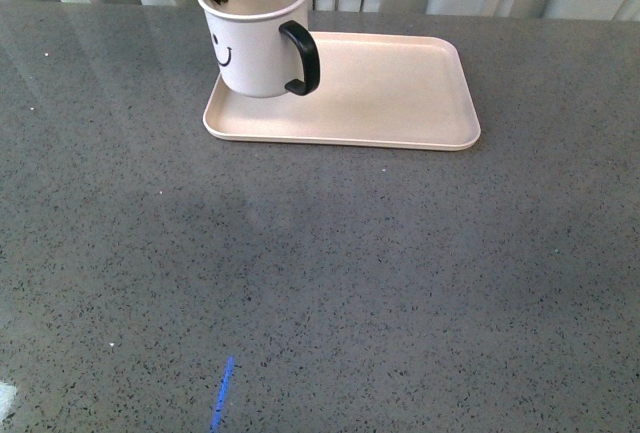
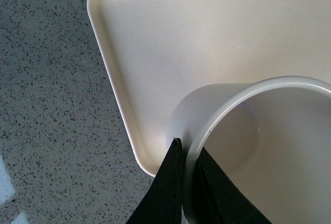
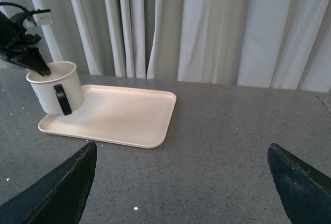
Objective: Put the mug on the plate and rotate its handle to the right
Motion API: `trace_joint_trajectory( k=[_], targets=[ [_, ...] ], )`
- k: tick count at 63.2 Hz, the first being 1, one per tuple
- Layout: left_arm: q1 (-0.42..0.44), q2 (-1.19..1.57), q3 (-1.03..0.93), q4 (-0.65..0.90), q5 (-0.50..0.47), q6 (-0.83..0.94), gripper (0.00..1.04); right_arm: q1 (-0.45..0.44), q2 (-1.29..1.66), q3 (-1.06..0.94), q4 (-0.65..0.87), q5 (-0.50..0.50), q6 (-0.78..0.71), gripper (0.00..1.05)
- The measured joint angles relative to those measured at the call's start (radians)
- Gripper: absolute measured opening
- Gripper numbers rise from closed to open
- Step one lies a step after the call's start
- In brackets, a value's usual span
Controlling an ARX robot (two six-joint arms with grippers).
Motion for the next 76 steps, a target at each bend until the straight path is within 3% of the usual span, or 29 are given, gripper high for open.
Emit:
trace_joint_trajectory(
  k=[37, 76],
  targets=[
    [-0.049, 0.244, 0.343, -0.121, -0.014, -0.013, 0.02, 0.0, 0.0, 0.0, 0.0, 0.0, 0.0, 0.96],
    [-0.082, 0.268, 0.341, -0.071, -0.026, -0.018, 0.02, 0.0, 0.0, 0.0, 0.0, 0.0, 0.0, 0.96]
  ],
)
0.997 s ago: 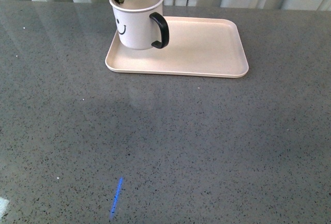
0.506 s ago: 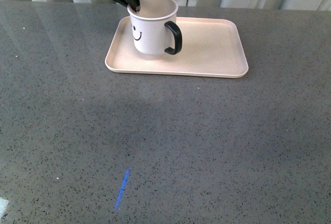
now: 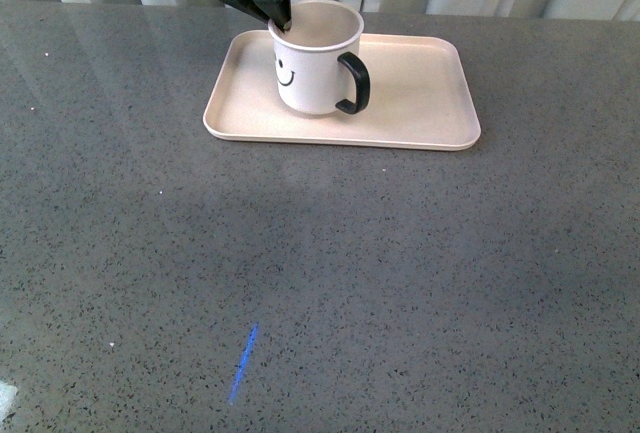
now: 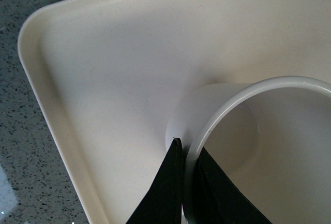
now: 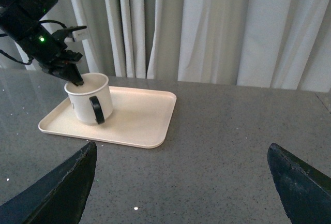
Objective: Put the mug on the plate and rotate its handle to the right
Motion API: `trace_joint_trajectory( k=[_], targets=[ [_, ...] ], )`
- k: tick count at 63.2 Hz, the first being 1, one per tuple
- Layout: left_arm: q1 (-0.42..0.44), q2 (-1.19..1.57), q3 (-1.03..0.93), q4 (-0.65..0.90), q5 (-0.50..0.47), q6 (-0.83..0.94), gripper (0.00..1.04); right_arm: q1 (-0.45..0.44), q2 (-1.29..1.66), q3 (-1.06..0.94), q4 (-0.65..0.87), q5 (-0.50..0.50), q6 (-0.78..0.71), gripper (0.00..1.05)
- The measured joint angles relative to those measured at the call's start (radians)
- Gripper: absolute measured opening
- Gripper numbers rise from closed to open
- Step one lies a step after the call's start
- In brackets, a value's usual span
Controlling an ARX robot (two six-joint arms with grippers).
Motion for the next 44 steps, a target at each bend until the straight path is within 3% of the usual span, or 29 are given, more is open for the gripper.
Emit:
trace_joint_trajectory(
  k=[44],
  targets=[
    [-0.023, 0.0, -0.048, 0.02, 0.017, 0.0, 0.02, 0.0, 0.0, 0.0, 0.0, 0.0, 0.0, 0.96]
  ],
)
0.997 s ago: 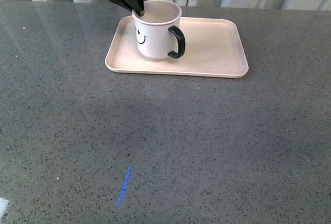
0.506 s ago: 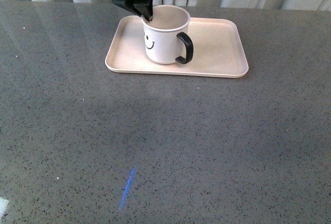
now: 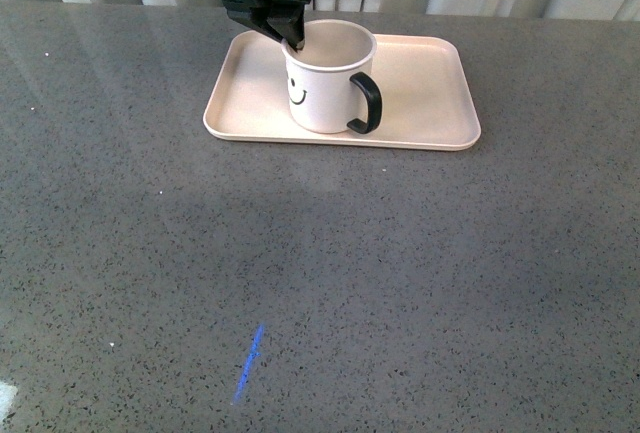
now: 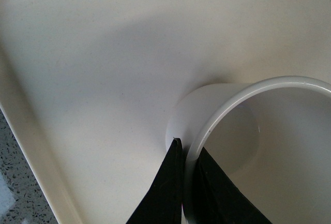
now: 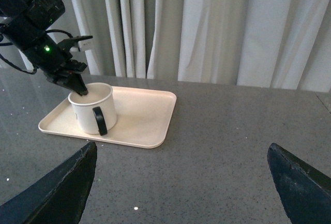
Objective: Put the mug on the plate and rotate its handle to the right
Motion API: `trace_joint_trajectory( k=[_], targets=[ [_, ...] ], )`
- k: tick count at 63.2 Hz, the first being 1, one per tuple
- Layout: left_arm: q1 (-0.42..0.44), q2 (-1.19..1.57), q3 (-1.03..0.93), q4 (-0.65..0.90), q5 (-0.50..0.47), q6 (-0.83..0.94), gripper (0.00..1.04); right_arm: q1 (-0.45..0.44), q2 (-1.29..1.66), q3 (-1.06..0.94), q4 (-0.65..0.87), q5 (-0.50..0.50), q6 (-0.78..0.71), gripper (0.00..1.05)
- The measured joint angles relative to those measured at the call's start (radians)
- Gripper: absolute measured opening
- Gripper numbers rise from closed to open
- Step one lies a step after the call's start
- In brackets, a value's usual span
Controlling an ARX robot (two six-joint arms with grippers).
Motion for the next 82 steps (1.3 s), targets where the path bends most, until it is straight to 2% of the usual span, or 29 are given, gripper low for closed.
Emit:
trace_joint_trajectory(
  k=[7, 8, 17, 21, 26, 29, 37, 40, 54, 56, 58, 59, 61, 64, 66, 70, 74, 82],
  targets=[
    [-0.001, 0.0, -0.005, 0.005, 0.002, 0.0, 0.03, 0.0, 0.0, 0.0, 0.0, 0.0, 0.0, 0.96],
    [-0.001, 0.0, -0.005, 0.006, 0.003, -0.001, 0.05, 0.0, 0.0, 0.0, 0.0, 0.0, 0.0, 0.96],
    [-0.003, -0.001, -0.024, 0.021, 0.021, -0.001, 0.36, 0.0, 0.0, 0.0, 0.0, 0.0, 0.0, 0.96],
    [-0.003, -0.009, -0.039, 0.029, 0.027, -0.001, 0.45, 0.0, 0.0, 0.0, 0.0, 0.0, 0.0, 0.96],
    [-0.004, -0.04, -0.082, 0.051, 0.037, 0.0, 0.62, 0.0, 0.0, 0.0, 0.0, 0.0, 0.0, 0.96],
    [-0.004, -0.055, -0.097, 0.058, 0.04, 0.001, 0.68, 0.0, 0.0, 0.0, 0.0, 0.0, 0.0, 0.96],
    [0.009, -0.187, -0.2, 0.114, 0.051, 0.009, 0.97, 0.0, 0.0, 0.0, 0.0, 0.0, 0.0, 0.96],
    [0.018, -0.237, -0.24, 0.139, 0.051, 0.009, 0.95, 0.0, 0.0, 0.0, 0.0, 0.0, 0.0, 0.96],
    [0.06, -0.388, -0.426, 0.278, 0.051, 0.001, 0.96, 0.0, 0.0, 0.0, 0.0, 0.0, 0.0, 0.96],
    [0.062, -0.409, -0.464, 0.324, 0.021, -0.003, 0.95, 0.0, 0.0, 0.0, 0.0, 0.0, 0.0, 0.96],
    [0.062, -0.446, -0.554, 0.474, -0.089, -0.016, 0.9, 0.0, 0.0, 0.0, 0.0, 0.0, 0.0, 0.96],
    [0.061, -0.472, -0.619, 0.584, -0.179, -0.02, 0.86, 0.0, 0.0, 0.0, 0.0, 0.0, 0.0, 0.96],
    [0.061, -0.5, -0.689, 0.693, -0.255, -0.024, 0.83, 0.0, 0.0, 0.0, 0.0, -0.001, 0.0, 0.96],
    [0.067, -0.573, -0.873, 0.964, -0.393, -0.031, 0.74, 0.0, 0.0, 0.0, 0.0, 0.0, 0.0, 0.96],
    [0.074, -0.615, -0.98, 1.127, -0.437, -0.035, 0.68, 0.0, 0.0, 0.0, 0.0, 0.0, 0.0, 0.96],
    [0.095, -0.694, -1.172, 1.427, -0.455, -0.042, 0.58, 0.0, 0.0, 0.0, 0.0, 0.0, 0.0, 0.96],
    [0.116, -0.774, -1.325, 1.605, -0.446, -0.045, 0.47, 0.0, 0.0, 0.0, 0.0, 0.0, 0.0, 0.96],
    [0.161, -0.914, -1.582, 1.762, -0.417, -0.048, 0.24, 0.0, 0.0, 0.0, 0.0, 0.0, 0.0, 0.96]
  ],
)
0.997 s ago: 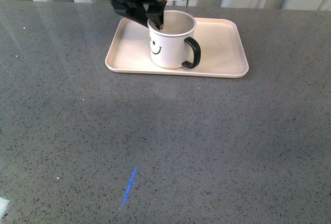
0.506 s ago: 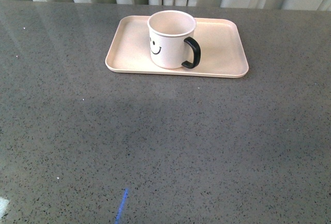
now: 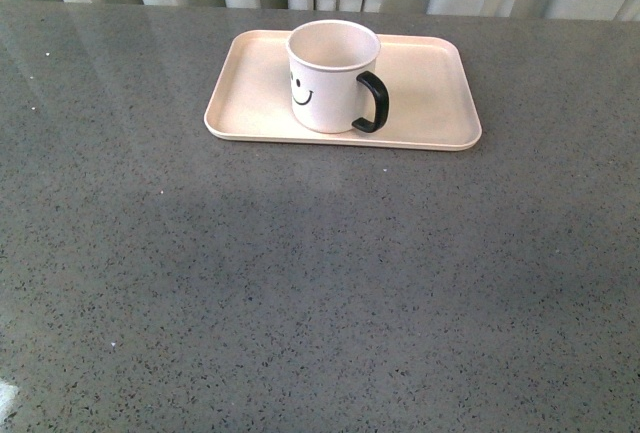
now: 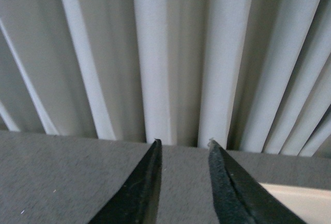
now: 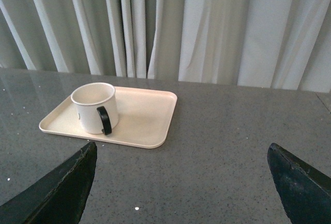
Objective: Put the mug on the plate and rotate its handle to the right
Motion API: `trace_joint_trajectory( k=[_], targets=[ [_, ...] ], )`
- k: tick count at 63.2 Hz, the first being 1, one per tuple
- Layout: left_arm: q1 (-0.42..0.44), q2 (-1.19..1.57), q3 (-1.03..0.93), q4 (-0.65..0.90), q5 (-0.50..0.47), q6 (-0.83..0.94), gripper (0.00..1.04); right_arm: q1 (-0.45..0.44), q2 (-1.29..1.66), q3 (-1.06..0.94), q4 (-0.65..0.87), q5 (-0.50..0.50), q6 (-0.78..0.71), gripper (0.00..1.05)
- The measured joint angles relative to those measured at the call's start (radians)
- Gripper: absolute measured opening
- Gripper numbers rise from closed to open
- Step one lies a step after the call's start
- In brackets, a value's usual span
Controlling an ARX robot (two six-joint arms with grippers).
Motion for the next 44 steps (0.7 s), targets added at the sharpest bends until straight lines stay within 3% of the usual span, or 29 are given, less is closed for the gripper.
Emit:
trace_joint_trajectory(
  k=[7, 35, 38, 44],
  targets=[
    [0.027, -0.092, -0.187, 0.05, 0.034, -0.004, 0.01, 0.0, 0.0, 0.0, 0.0, 0.0, 0.0, 0.96],
    [0.109, -0.479, -0.59, 0.063, 0.117, -0.003, 0.01, 0.0, 0.0, 0.0, 0.0, 0.0, 0.0, 0.96],
    [0.143, -0.5, -0.623, 0.077, 0.172, -0.003, 0.01, 0.0, 0.0, 0.0, 0.0, 0.0, 0.0, 0.96],
    [0.175, -0.538, -0.682, 0.087, 0.176, -0.004, 0.01, 0.0, 0.0, 0.0, 0.0, 0.0, 0.0, 0.96]
  ],
)
